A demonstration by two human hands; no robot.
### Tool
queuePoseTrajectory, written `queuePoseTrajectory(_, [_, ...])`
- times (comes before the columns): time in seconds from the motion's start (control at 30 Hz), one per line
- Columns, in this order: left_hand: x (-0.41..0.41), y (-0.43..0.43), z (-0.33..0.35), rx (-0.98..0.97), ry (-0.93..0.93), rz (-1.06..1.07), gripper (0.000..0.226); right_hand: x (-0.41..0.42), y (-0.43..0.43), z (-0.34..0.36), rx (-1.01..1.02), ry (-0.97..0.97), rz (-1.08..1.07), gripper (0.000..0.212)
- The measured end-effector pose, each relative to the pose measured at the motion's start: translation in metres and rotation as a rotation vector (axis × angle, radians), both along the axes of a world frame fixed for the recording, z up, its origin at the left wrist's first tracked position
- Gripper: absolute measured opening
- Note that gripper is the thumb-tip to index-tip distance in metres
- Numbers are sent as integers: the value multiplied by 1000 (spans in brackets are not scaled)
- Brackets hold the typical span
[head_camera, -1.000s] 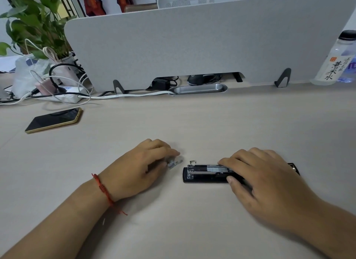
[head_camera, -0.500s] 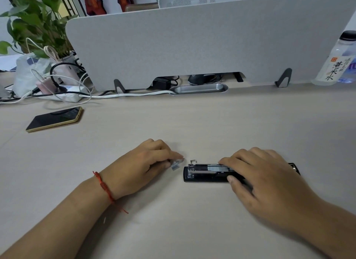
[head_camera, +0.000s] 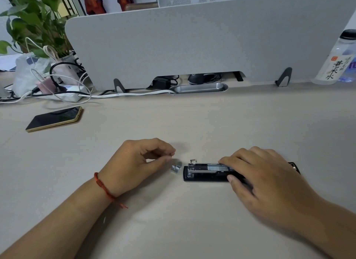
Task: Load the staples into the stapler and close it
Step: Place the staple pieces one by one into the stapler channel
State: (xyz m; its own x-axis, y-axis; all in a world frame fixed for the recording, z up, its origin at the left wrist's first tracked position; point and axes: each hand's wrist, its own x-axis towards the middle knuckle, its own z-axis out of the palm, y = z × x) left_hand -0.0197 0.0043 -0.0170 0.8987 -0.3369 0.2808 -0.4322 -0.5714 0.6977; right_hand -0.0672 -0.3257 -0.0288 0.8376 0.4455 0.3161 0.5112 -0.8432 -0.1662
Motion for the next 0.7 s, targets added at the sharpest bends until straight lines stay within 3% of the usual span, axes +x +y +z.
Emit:
queuePoseTrajectory(0.13, [-4,-4,3,-22,14,53,29,1,1,0,-1,6,-1,30])
queuePoseTrajectory(0.3, [-14,-23,8,-137,117,25,15,1,1,0,-2,10,-1,31])
queuePoseTrajectory(0.4, [-19,-33,9,-45,108,-23,20,0,1,0,-3,13,-3,31])
queuePoseTrajectory(0.5, [-21,-40,8,77,103,-36,10,0,2,2,-5,9,1,32])
queuePoseTrajectory(0.7, [-23,-45,12,144,68,-16,8,-1,3,4,-7,0,-1,32])
